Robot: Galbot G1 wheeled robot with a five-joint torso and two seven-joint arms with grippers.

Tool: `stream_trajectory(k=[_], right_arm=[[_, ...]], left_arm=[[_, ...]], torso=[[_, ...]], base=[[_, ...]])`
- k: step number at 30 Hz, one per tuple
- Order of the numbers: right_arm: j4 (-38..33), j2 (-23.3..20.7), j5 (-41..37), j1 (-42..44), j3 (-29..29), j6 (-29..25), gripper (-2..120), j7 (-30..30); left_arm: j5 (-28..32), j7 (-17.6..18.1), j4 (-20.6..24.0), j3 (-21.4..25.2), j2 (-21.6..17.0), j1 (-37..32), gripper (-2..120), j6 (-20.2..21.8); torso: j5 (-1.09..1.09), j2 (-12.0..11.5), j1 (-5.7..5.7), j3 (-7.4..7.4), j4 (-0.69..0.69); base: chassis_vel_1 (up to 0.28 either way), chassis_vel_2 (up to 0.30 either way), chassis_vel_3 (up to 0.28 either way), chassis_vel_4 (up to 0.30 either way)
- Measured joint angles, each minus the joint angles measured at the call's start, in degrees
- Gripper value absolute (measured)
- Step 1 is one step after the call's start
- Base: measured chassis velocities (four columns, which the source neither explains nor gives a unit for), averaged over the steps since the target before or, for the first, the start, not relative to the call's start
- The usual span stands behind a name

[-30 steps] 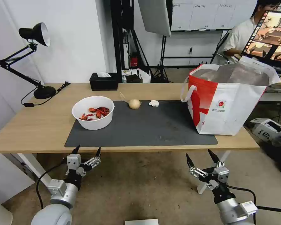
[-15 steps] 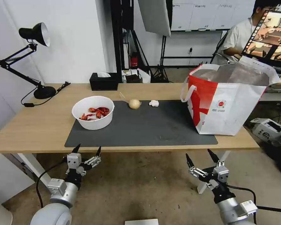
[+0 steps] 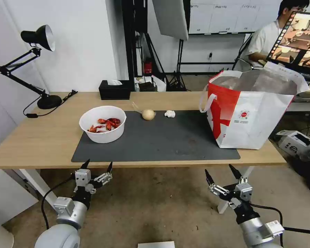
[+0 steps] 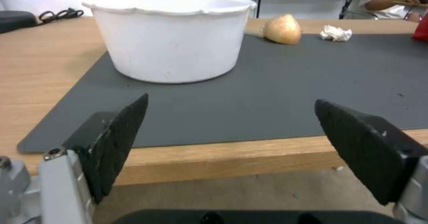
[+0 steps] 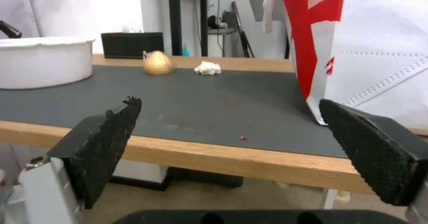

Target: Pick up the trash from the table and place it into the takeout bag.

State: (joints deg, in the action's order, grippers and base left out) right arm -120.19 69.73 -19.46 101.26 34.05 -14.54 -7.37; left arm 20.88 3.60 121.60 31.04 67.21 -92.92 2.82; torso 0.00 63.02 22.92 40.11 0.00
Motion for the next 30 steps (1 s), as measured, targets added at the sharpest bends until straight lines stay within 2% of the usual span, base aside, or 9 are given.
stream_trajectory(k=[7, 10, 15, 19, 22, 26, 30], right_arm=[[0.1, -0.9, -0.2, -0.9, -0.5, 0.3, 100, 0.2], [0.0, -2.9, -1.1, -2.7, -0.9, 1.4, 100, 0.9], [-0.6, -9.7, -4.9, -9.9, -2.9, 5.1, 100, 3.1], [-0.1, -12.4, -7.3, -15.0, -5.0, 7.0, 100, 4.4], [2.3, -15.4, -10.2, -22.3, -9.6, 9.3, 100, 6.4], [4.2, -16.8, -11.6, -26.3, -13.4, 10.4, 100, 7.7], [9.5, -17.6, -15.5, -40.3, -24.8, 15.3, 100, 12.3]], left_arm=[[0.0, 0.0, -0.2, 0.0, 0.0, 0.1, 100, -0.1], [0.0, 0.0, -0.4, 0.0, 0.1, 0.2, 100, -0.1], [-0.1, 0.0, -0.1, -0.2, 0.5, 0.1, 100, -0.1], [-0.2, 0.0, 0.0, -0.3, 0.7, 0.2, 100, -0.1], [-0.9, 0.1, 0.3, -1.0, 1.3, 0.6, 100, 0.0], [-1.4, 0.1, 0.7, -1.2, 1.7, 0.6, 100, 0.1], [-1.6, 0.0, 1.6, -0.4, 1.7, 0.4, 100, 0.9]], torso=[[0.0, 0.0, 0.0, 0.0, -0.01], [0.01, 0.0, 0.0, 0.0, -0.01], [0.01, 0.0, 0.0, 0.0, 0.0], [-0.01, 0.0, 0.0, 0.0, 0.0], [-0.01, 0.0, 0.0, 0.01, 0.0], [0.0, 0.0, 0.0, 0.01, 0.0], [-0.01, 0.0, 0.0, 0.01, 0.01]], base=[[0.0, 0.0, 0.0, 0.0], [0.0, 0.0, 0.0, 0.0], [0.0, 0.0, 0.0, 0.0], [0.0, 0.0, 0.0, 0.0], [0.0, 0.0, 0.0, 0.0], [0.0, 0.0, 0.0, 0.0], [0.0, 0.0, 0.0, 0.0]])
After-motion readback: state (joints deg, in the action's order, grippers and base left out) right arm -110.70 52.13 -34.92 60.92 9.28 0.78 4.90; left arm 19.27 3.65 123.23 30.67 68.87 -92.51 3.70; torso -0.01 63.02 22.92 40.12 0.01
